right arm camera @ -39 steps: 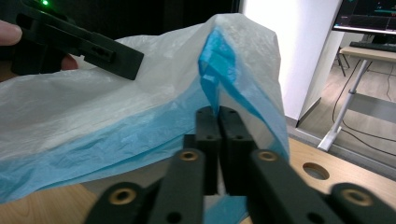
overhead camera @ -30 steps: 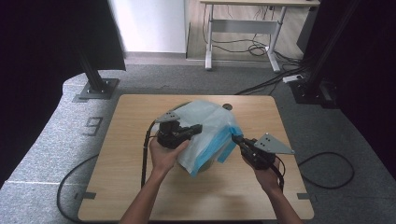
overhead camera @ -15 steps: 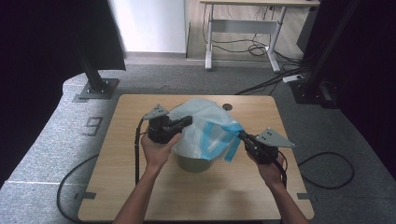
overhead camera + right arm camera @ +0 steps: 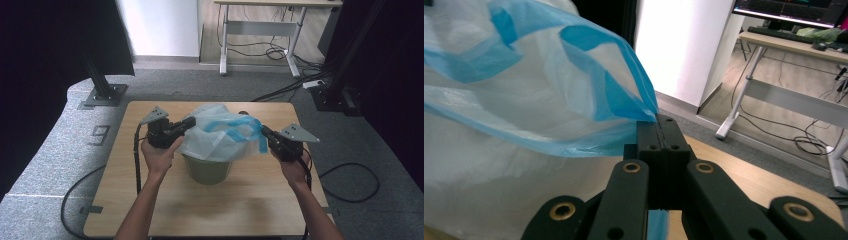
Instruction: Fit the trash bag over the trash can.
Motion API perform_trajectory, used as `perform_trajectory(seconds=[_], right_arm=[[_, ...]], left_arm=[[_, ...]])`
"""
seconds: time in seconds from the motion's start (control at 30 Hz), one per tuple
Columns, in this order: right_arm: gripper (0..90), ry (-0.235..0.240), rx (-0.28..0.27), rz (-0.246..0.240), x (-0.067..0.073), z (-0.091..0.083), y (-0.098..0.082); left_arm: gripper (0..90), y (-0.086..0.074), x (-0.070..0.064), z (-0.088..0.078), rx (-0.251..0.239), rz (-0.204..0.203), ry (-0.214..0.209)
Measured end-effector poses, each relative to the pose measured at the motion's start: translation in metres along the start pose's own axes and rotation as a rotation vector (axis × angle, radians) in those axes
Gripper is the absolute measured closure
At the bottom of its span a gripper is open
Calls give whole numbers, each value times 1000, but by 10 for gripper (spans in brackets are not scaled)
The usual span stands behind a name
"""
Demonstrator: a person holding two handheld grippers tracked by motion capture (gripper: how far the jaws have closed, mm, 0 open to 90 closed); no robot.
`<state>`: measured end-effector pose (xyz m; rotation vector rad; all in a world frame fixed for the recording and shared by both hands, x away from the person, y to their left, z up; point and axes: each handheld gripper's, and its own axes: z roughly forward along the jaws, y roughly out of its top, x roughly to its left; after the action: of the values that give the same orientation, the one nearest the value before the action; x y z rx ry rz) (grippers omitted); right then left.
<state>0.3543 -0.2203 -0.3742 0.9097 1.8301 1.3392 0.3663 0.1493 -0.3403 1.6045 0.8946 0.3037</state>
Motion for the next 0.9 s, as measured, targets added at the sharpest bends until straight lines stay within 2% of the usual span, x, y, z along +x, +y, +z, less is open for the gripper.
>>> perform_trajectory(seconds=[0.17, 0.2, 0.37, 0.57, 0.67, 0.73, 0.77, 0.83, 0.9], right_arm=[[888, -37, -21, -1, -8, -3, 9], [888, -54, -33, 5, -13, -5, 11], [888, -82, -34, 13, -21, -7, 16], [889, -85, -39, 7, -22, -11, 15], [888, -62, -44, 10, -18, -15, 11], [888, -25, -57, 27, -14, -19, 6], [888, 12, -72, 46, -9, -23, 1], [888, 22, -76, 43, -5, -25, -2], [888, 55, -82, 51, 2, -29, -9]], left_arm=[[900, 2, 5, -9, -20, -4, 8], [900, 2, 5, -10, -22, -5, 7], [900, 3, 6, -12, -18, 3, 7], [900, -1, 11, -17, -7, -3, 7], [900, -7, 15, -22, 1, -5, 10], [900, -10, 17, -26, 8, -8, 8], [900, -12, 19, -28, 10, -11, 9], [900, -16, 21, -32, 12, -21, -1], [900, -20, 22, -35, 18, -24, -10]])
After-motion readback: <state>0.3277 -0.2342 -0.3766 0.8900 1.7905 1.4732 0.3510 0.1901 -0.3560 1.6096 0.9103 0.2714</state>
